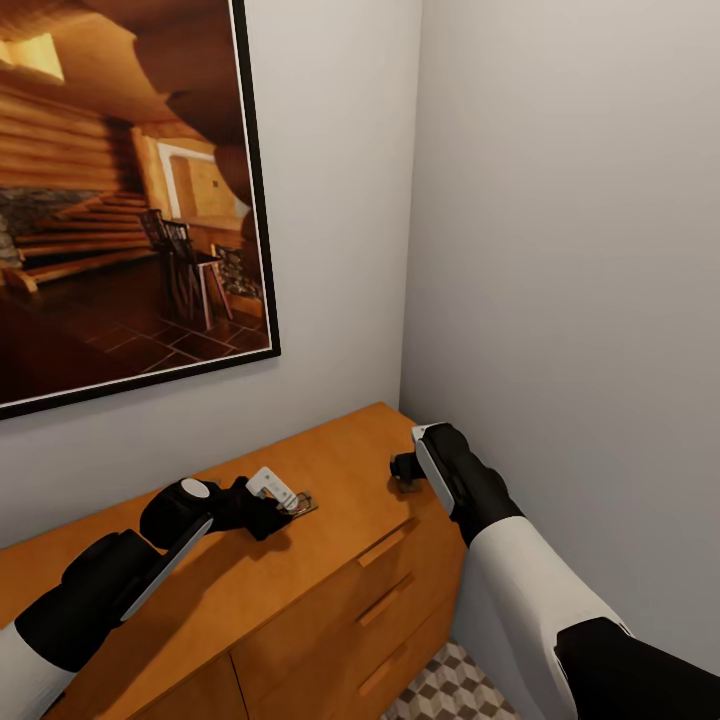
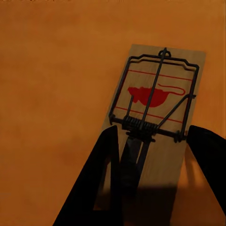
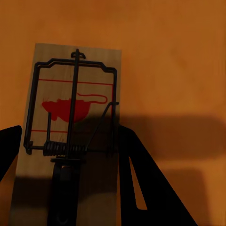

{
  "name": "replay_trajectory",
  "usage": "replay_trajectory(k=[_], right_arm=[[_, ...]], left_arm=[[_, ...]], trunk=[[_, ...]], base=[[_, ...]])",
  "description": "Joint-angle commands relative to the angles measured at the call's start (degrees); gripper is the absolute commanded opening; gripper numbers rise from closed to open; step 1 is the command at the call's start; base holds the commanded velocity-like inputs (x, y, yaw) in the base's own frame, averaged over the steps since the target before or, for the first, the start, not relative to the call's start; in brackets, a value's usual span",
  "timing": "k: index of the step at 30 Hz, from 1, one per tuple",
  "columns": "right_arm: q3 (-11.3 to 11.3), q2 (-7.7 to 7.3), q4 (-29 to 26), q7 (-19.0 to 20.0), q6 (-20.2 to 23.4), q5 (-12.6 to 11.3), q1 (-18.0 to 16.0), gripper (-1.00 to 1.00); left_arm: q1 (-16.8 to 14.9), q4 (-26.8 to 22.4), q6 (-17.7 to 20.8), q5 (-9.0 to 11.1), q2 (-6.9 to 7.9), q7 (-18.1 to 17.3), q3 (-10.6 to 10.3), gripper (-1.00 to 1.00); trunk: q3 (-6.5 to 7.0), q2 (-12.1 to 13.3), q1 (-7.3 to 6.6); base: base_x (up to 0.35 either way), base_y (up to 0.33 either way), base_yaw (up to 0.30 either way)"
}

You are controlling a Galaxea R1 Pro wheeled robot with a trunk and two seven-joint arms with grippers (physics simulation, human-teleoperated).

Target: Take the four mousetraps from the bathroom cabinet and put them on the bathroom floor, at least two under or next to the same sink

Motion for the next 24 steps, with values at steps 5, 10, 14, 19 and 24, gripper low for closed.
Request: replay_trajectory(k=[5, 10, 14, 19, 24], right_arm=[[0.1, 0.00, 0.3, -0.4, 0.1, -0.6, 0.0, -1.00], [0.1, 0.00, 0.4, -0.5, 0.0, -0.6, 0.0, -1.00], [0.1, 0.00, 0.4, -0.5, 0.0, -0.6, 0.0, -1.00], [0.1, 0.00, 0.5, -0.5, 0.0, -0.6, 0.0, -1.00], [0.1, 0.00, 0.6, -0.5, 0.0, -0.6, 0.0, -1.00]], left_arm=[[0.0, 1.4, 0.6, 1.7, 0.08, 0.3, -0.9, -1.00], [0.0, 1.4, 0.5, 1.7, 0.02, 0.3, -0.9, -1.00], [0.0, 1.4, 0.5, 1.6, -0.07, 0.3, -0.9, -1.00], [0.0, 1.4, 0.5, 1.7, -0.08, 0.3, -0.9, -1.00], [0.0, 1.4, 0.6, 1.7, -0.09, 0.3, -0.9, -1.00]], trunk=[[-0.08, 0.0, 0.01], [-0.08, 0.0, 0.01], [-0.08, 0.0, 0.01], [-0.08, 0.0, 0.01], [-0.08, 0.0, 0.01]], base=[[0.000, 0.000, 0.000], [0.000, 0.000, 0.000], [0.000, 0.000, 0.000], [0.000, 0.000, 0.000], [0.000, 0.000, 0.000]])
